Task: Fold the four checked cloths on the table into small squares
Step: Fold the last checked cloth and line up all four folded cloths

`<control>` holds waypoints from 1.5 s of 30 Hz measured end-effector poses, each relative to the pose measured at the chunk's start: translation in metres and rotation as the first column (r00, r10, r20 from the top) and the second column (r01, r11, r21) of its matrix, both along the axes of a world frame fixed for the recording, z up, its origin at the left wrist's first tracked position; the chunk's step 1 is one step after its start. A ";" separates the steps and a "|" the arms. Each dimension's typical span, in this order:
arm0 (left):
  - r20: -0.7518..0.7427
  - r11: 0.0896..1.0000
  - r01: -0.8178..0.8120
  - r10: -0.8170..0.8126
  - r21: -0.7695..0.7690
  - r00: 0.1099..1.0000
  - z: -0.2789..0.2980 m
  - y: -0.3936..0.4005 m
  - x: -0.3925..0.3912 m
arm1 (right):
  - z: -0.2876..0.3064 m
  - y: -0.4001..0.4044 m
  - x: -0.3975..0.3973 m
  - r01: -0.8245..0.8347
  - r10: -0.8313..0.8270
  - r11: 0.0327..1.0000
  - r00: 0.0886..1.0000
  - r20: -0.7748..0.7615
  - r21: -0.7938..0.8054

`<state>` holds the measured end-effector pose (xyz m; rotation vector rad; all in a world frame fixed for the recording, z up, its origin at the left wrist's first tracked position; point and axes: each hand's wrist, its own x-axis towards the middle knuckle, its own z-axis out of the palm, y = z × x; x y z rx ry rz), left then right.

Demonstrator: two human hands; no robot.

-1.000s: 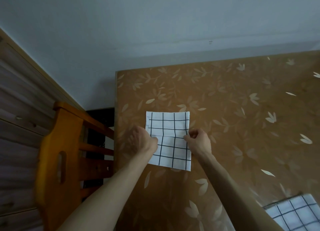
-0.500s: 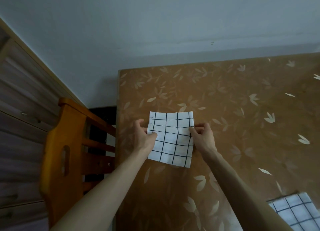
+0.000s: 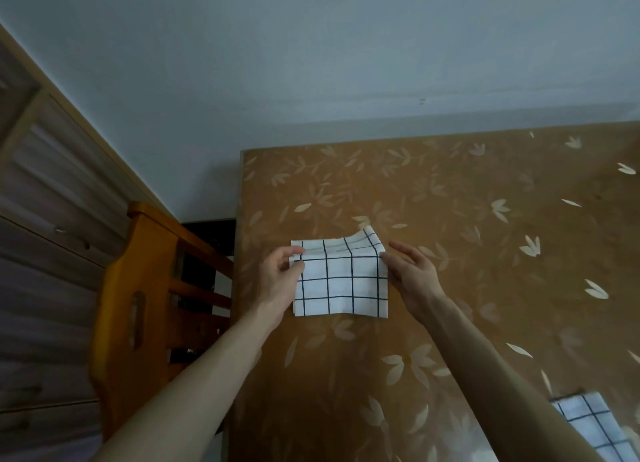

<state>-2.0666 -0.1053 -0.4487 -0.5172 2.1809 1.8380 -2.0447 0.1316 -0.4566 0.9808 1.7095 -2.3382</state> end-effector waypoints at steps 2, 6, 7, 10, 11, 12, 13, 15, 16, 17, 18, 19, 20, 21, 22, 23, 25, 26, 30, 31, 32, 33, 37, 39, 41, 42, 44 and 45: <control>-0.034 0.997 0.023 -0.026 -0.073 0.999 -0.001 0.000 -0.001 | 0.003 0.003 0.004 -0.122 0.129 0.984 0.991 -0.047 0.129; -0.086 0.970 0.052 -0.074 -0.237 0.994 0.001 -0.003 -0.007 | 0.005 0.006 0.005 -0.361 0.441 0.718 0.897 0.013 0.595; -0.102 0.963 0.056 -0.085 -0.265 0.991 0.004 -0.004 -0.009 | 0.005 0.006 0.003 -0.371 0.480 0.609 0.876 0.047 0.701; -0.181 0.933 0.038 -0.109 -0.357 0.977 0.016 -0.003 -0.016 | 0.007 0.006 -0.004 -0.278 0.493 0.358 0.867 0.073 0.891; -0.207 0.915 0.023 -0.115 -0.402 0.972 0.020 -0.003 -0.019 | 0.008 0.007 -0.007 -0.213 0.494 0.290 0.868 0.044 0.933; -0.230 0.893 0.009 -0.125 -0.449 0.965 0.024 -0.003 -0.022 | 0.012 0.008 -0.008 -0.143 0.505 0.224 0.863 0.011 0.964; -0.261 0.875 -0.007 -0.137 -0.484 0.956 0.027 -0.004 -0.024 | 0.014 0.009 -0.010 -0.075 0.522 0.151 0.853 -0.015 0.986; -0.347 0.850 -0.034 -0.178 -0.526 0.921 0.029 -0.006 -0.026 | 0.022 0.011 -0.009 0.056 0.569 -0.017 0.822 -0.036 0.998; -0.390 0.837 -0.045 -0.207 -0.546 0.897 0.028 -0.007 -0.025 | 0.024 0.012 -0.007 0.117 0.592 -0.090 0.805 -0.041 0.989; -0.428 0.823 -0.051 -0.240 -0.565 0.871 0.027 -0.008 -0.022 | 0.024 0.012 -0.004 0.170 0.615 -0.146 0.787 -0.045 0.975; -0.453 0.809 -0.050 -0.274 -0.585 0.848 0.025 -0.010 -0.016 | 0.020 0.013 0.001 0.200 0.635 -0.187 0.771 -0.037 0.962; -0.468 0.795 -0.047 -0.307 -0.605 0.829 0.021 -0.011 -0.010 | 0.014 0.014 0.006 0.205 0.651 -0.217 0.759 -0.015 0.954; -0.473 0.775 -0.044 -0.339 -0.631 0.813 0.016 -0.012 -0.002 | 0.005 0.015 0.013 0.187 0.662 -0.240 0.749 0.020 0.953; -0.467 0.752 -0.037 -0.369 -0.658 0.803 0.009 -0.014 0.006 | -0.005 0.016 0.019 0.157 0.668 -0.257 0.741 0.058 0.954; -0.449 0.731 -0.022 -0.395 -0.682 0.801 0.000 -0.016 0.013 | -0.016 0.017 0.026 0.125 0.673 -0.266 0.734 0.092 0.956; -0.423 0.712 0.003 -0.421 -0.703 0.802 -0.010 -0.018 0.021 | -0.026 0.017 0.033 0.098 0.679 -0.267 0.725 0.116 0.959; -0.350 0.664 0.070 -0.478 -0.745 0.805 -0.029 -0.021 0.034 | -0.042 0.017 0.046 0.064 0.694 -0.258 0.706 0.139 0.964; -0.306 0.637 0.111 -0.506 -0.763 0.806 -0.037 -0.023 0.040 | -0.048 0.017 0.052 0.056 0.703 -0.253 0.696 0.144 0.966; -0.201 0.542 0.192 -0.583 -0.818 0.787 -0.055 -0.028 0.059 | -0.065 0.018 0.068 0.003 0.721 -0.252 0.667 0.186 0.968; -0.199 0.531 0.196 -0.597 -0.825 0.777 -0.057 -0.030 0.062 | -0.067 0.018 0.070 -0.019 0.722 -0.250 0.663 0.200 0.968; -0.198 0.526 0.208 -0.612 -0.824 0.766 -0.058 -0.032 0.062 | -0.068 0.017 0.071 -0.035 0.720 -0.244 0.663 0.205 0.969; -0.197 0.523 0.218 -0.626 -0.824 0.754 -0.061 -0.033 0.062 | -0.068 0.016 0.072 -0.042 0.715 -0.232 0.670 0.200 0.972; -0.206 0.494 0.223 -0.673 -0.841 0.711 -0.067 -0.028 0.054 | -0.064 0.003 0.071 -0.027 0.671 -0.164 0.730 0.132 0.986; -0.199 0.477 0.237 -0.696 -0.846 0.690 -0.072 -0.019 0.047 | -0.067 -0.012 0.065 -0.057 0.682 -0.147 0.718 0.143 0.987; -0.178 0.450 0.251 -0.716 -0.857 0.675 -0.077 -0.009 0.040 | -0.072 -0.029 0.059 -0.104 0.704 -0.168 0.684 0.193 0.980; -0.162 0.430 0.256 -0.725 -0.866 0.670 -0.080 -0.005 0.037 | -0.076 -0.037 0.055 -0.135 0.698 -0.181 0.680 0.224 0.974; -0.129 0.392 0.265 -0.737 -0.881 0.664 -0.083 0.003 0.031 | -0.082 -0.045 0.050 -0.220 0.644 -0.178 0.711 0.282 0.959; -0.115 0.377 0.268 -0.741 -0.887 0.661 -0.084 0.005 0.029 | -0.086 -0.046 0.049 -0.263 0.608 -0.162 0.732 0.306 0.951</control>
